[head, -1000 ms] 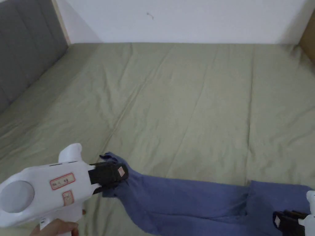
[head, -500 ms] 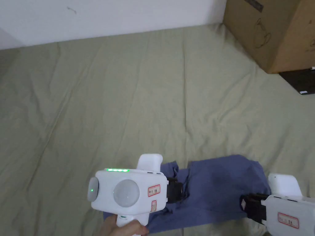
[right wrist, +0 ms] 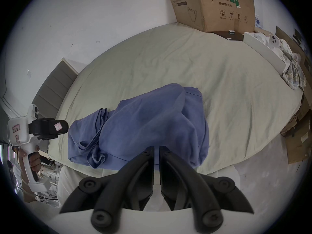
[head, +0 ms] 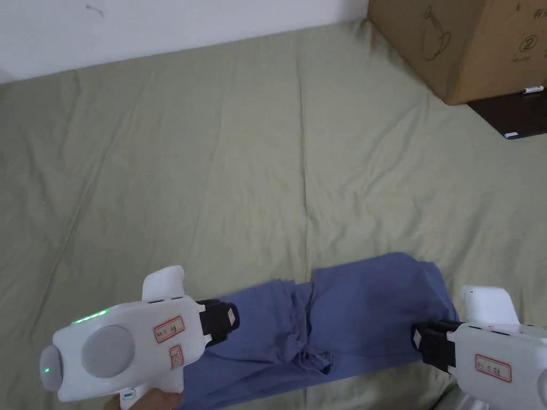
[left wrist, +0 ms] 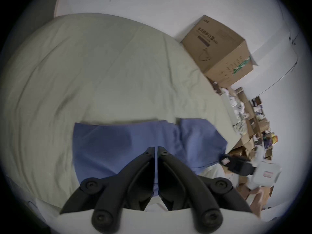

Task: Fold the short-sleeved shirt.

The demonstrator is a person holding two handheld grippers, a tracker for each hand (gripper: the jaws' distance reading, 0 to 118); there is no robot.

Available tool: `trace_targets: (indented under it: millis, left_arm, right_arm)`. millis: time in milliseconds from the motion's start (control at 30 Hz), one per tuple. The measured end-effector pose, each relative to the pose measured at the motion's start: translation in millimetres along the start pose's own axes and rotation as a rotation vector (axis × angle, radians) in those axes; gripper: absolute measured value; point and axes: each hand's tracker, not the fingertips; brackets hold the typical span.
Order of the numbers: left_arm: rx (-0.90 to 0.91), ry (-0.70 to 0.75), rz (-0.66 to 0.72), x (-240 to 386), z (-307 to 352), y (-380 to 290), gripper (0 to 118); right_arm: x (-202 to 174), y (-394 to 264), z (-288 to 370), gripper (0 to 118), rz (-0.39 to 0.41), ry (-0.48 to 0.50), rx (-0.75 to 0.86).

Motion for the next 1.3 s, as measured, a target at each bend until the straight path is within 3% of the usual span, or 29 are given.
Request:
trace_targets:
  millis: [167,233,333,433,600,733,800,833,867,900,933,1033,1233,1300]
  left_arm:
    - [-0.148,-0.141,0.043,19,-44,-18,3]
    - [-0.215,-0.190,-0.035,40,-59,-30,3]
    - [-0.284,-0.143,-0.178,68,-73,-48,3]
    - [-0.329,-0.220,-0.173,75,-76,-58,3]
    - [-0.225,-0.160,-0.184,58,-38,-49,3]
    - [-0.073,-0.207,-0.017,4,14,-28,4]
    - [-0.026,-0.239,0.055,-33,35,-27,17]
    - [-0.009,-0.233,0.103,-53,44,-25,37]
    - [0.006,-0.230,0.136,-68,49,-26,78]
    - [0.014,-0.206,0.196,-85,53,-29,102]
    - [0.016,-0.173,0.244,-98,56,-32,111]
    - [0.054,-0.249,0.275,-126,50,-38,110]
    - [-0.090,-0.401,0.406,-150,-25,-43,110]
    - [-0.016,-0.446,0.422,-151,-22,-41,110]
  right_arm:
    - [-8,-1,-2,7,0.010,0.020,-0.001]
    - [-12,-2,-1,7,0.015,0.021,-0.004]
    - [-13,-3,1,7,0.016,0.013,-0.015]
    - [-8,-4,7,7,0.012,0.005,-0.010]
    - [-14,-3,21,7,0.026,-0.013,0.014]
    - [-22,0,22,7,0.043,-0.012,0.020]
    - [-25,1,18,7,0.058,-0.014,0.014]
    - [-29,2,17,7,0.072,-0.008,0.008]
    - [-32,2,16,7,0.082,-0.005,0.006]
    - [-39,2,15,7,0.094,-0.003,0.002]
    - [-44,3,12,7,0.108,-0.001,-0.007]
    - [-61,4,5,7,0.132,-0.005,-0.020]
    - [-87,14,-8,7,0.166,0.002,-0.040]
    - [-93,16,-7,7,0.172,0.014,-0.036]
